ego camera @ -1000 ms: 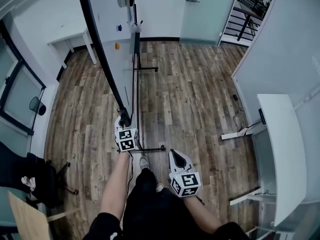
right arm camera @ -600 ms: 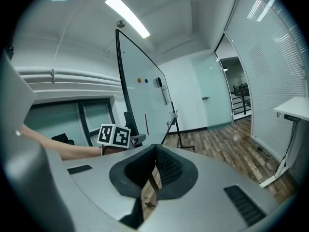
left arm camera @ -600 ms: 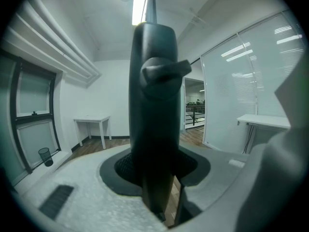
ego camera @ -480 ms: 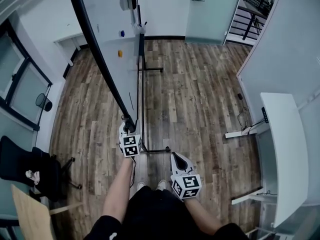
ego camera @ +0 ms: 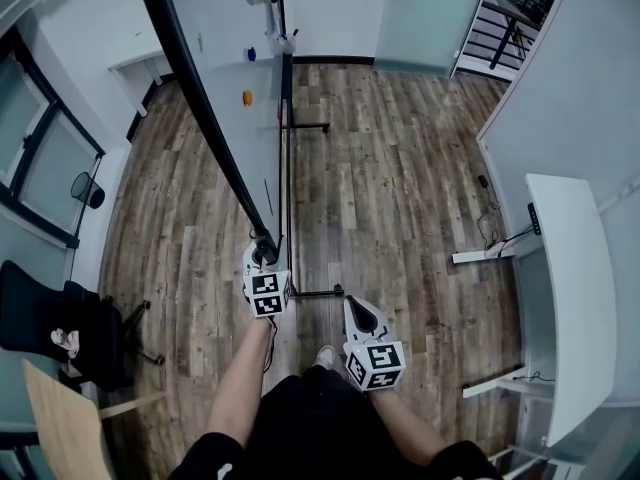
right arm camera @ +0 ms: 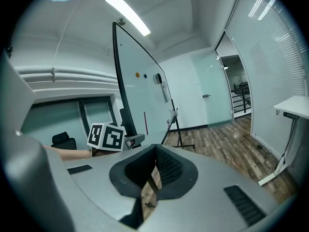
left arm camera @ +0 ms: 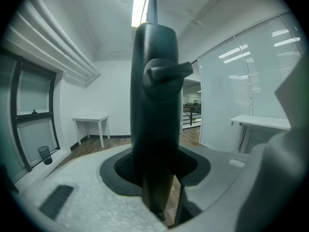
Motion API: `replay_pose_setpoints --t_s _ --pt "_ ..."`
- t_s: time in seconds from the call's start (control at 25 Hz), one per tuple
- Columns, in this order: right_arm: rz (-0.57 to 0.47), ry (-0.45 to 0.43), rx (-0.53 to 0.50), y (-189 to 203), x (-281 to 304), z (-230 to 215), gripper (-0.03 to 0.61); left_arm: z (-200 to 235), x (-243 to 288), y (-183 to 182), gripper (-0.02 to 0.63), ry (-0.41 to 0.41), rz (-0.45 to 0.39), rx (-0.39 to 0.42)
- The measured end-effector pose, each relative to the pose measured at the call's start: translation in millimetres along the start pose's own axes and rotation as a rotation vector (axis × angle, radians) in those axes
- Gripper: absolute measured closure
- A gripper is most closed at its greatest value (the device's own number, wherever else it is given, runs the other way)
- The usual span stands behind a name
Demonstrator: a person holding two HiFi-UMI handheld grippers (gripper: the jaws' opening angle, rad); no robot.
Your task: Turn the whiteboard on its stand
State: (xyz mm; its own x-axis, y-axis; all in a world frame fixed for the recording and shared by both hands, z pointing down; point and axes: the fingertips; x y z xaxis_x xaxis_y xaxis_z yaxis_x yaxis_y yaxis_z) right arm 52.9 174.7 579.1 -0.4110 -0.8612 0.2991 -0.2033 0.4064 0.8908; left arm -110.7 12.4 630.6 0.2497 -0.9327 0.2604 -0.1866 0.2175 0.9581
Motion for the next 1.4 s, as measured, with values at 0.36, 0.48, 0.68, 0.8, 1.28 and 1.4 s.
replay_pose_setpoints --t_s 0.36,0.48,0.68,0.8,1.28,1.4 --pt "-0.009 0.008 -0.019 10.9 -14.8 19.2 0.569 -14.2 -37.1 13.7 0.442 -0.007 0.004 0.006" --pt "-0.014 0.018 -0.023 15.2 -23.9 25.0 0.568 -19.2 -48.3 16.9 0.44 -0.002 0.0 0.01" --pt "-0.016 0.032 -0.017 27.7 -45.2 35.0 0.569 -31.9 -67.7 20.0 0.439 0.003 -0.002 0.005" --pt "-0.018 0.04 -0.016 34.3 -59.0 43.9 0.569 -37.6 -79.1 22.7 0.439 0.007 0.001 0.005" --pt "-0.015 0.056 -0.027 50.7 -100.3 71.3 0.568 -51.6 -125.6 29.7 0.439 0.007 0.0 -0.002" --pt "-0.021 0.063 -0.028 49.9 -107.8 73.7 0.568 -54.6 -133.4 28.8 0.439 0.005 0.002 -0.001"
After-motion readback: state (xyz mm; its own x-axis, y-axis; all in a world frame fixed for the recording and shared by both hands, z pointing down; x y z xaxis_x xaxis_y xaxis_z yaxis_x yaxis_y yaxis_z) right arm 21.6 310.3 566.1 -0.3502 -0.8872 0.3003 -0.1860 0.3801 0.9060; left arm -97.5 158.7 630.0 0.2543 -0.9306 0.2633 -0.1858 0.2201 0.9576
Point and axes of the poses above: the fingertips, and each gripper's own axes: x forward along the fingers, z to its left, y out of its underside, and after that the axes turned 7 degrees about x, right-handed
